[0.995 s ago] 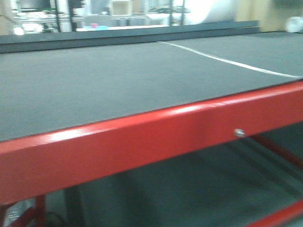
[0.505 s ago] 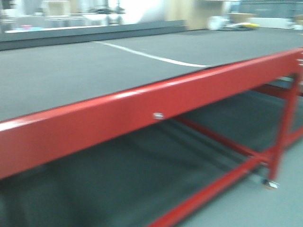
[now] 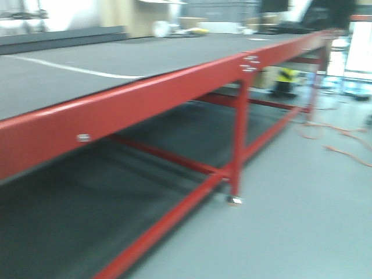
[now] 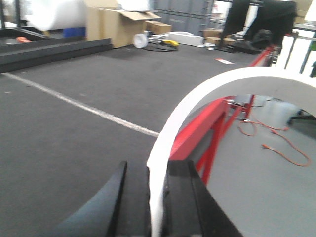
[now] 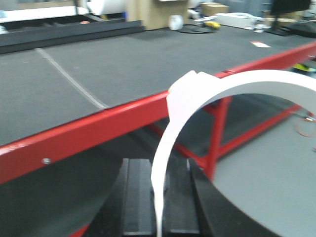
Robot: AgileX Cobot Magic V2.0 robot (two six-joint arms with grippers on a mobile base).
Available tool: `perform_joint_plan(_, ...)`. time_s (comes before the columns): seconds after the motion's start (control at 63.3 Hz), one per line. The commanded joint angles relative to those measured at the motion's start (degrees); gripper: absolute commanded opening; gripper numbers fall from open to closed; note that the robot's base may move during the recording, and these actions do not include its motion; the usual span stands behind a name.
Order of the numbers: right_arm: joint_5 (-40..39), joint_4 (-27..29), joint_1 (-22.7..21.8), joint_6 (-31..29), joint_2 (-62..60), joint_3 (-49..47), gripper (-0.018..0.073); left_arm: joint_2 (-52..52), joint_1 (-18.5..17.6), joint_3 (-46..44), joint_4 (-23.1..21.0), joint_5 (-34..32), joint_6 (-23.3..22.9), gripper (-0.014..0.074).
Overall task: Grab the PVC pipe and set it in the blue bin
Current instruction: 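Drive the base away from the table holding both clamps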
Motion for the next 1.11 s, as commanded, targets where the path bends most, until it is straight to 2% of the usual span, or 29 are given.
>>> perform_joint_plan(0.0, -1.16, -0.41, 0.05, -0.19, -0.29, 0.13, -0.0169, -0.43, 0.27, -0.22, -0.14, -1.03, -0.21, -0.0111)
perform_joint_plan(1.089, -1.16, -0.41, 0.05, -0.19, -0.29, 0.13, -0.0169, -0.42, 0.27, -0.22, -0.14, -1.14, -0.21, -0.0111)
